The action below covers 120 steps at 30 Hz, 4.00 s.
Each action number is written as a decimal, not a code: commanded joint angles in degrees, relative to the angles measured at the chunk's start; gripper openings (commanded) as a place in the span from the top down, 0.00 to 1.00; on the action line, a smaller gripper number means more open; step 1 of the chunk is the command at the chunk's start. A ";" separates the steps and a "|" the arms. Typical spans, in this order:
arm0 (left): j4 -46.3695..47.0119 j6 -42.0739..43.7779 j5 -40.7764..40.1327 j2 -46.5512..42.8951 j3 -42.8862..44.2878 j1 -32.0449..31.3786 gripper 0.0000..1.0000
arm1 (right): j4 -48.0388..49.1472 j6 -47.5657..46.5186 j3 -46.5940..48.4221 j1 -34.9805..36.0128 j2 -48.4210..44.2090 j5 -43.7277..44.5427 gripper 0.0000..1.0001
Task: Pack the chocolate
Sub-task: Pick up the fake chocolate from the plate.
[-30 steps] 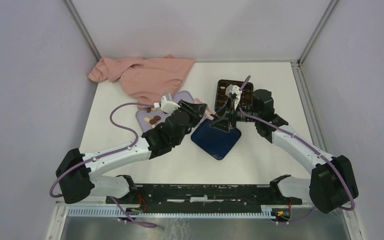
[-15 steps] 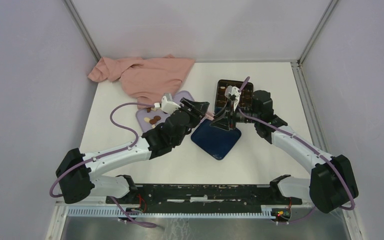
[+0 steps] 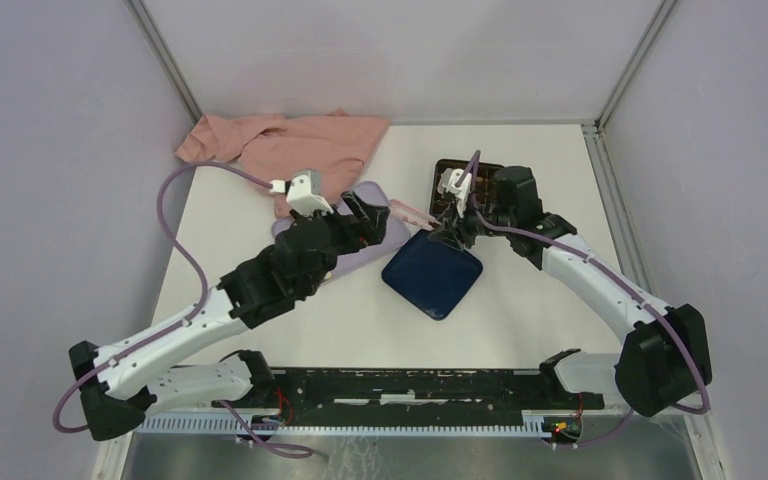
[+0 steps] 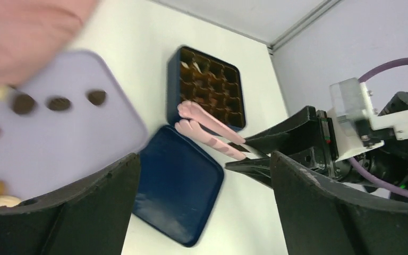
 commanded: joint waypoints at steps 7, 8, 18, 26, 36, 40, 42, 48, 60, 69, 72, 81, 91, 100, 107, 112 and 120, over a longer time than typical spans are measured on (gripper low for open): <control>-8.65 25.72 29.82 -3.66 3.91 39.53 0.00 | -15.69 -19.16 13.83 9.96 8.87 17.64 0.64; -7.71 25.16 33.73 -3.48 2.92 43.70 0.00 | -16.74 -19.58 15.05 11.06 10.08 18.59 0.64; -7.09 33.22 27.35 -6.80 -5.02 51.30 0.00 | -25.96 -23.06 31.03 23.87 27.08 27.93 0.63; -7.30 34.44 23.28 -8.71 -5.93 51.27 0.00 | -30.07 -23.04 43.23 26.89 39.44 33.46 0.62; -7.02 34.42 22.86 -8.84 -6.29 51.30 0.00 | -30.64 -18.89 52.34 26.93 48.48 30.25 0.62; -7.00 34.54 23.01 -8.87 -6.38 51.31 0.00 | -30.63 -17.59 54.85 27.17 51.05 30.64 0.62; -6.97 34.39 23.07 -8.89 -6.38 51.31 0.00 | -30.83 -17.63 55.90 27.21 51.94 31.93 0.61; -6.94 34.43 23.18 -8.78 -6.38 51.22 0.00 | -30.94 -16.88 55.62 27.42 51.31 28.24 0.61; -6.87 34.45 23.34 -8.64 -6.47 51.36 0.00 | -31.11 -15.22 58.61 29.23 53.83 30.59 0.60; -6.86 34.45 23.46 -8.58 -6.45 51.32 0.00 | -31.40 -14.59 61.30 29.22 56.24 33.08 0.59; -6.84 34.45 23.55 -8.46 -6.55 51.30 0.00 | -31.56 -14.59 61.26 29.05 56.53 33.47 0.58; -6.79 34.45 23.72 -8.58 -6.55 51.30 0.00 | -31.06 -14.12 59.34 27.74 55.37 35.06 0.58; -6.86 34.45 23.79 -8.55 -6.55 51.34 0.00 | -31.82 -13.52 61.44 27.91 57.87 32.46 0.58; -6.86 34.43 23.93 -8.51 -6.55 51.36 0.00 | -31.79 -13.57 62.82 28.52 58.98 32.59 0.63; -6.84 34.45 23.90 -8.52 -6.55 51.33 0.00 | -31.01 -13.94 61.30 28.36 56.28 34.23 0.83; -6.86 34.46 23.92 -8.52 -6.55 51.35 0.00 | -31.00 -14.21 59.69 27.85 52.80 33.23 0.88; -6.58 34.39 23.74 -9.12 -6.80 51.35 0.00 | -30.31 -16.31 50.36 24.85 40.76 28.11 0.90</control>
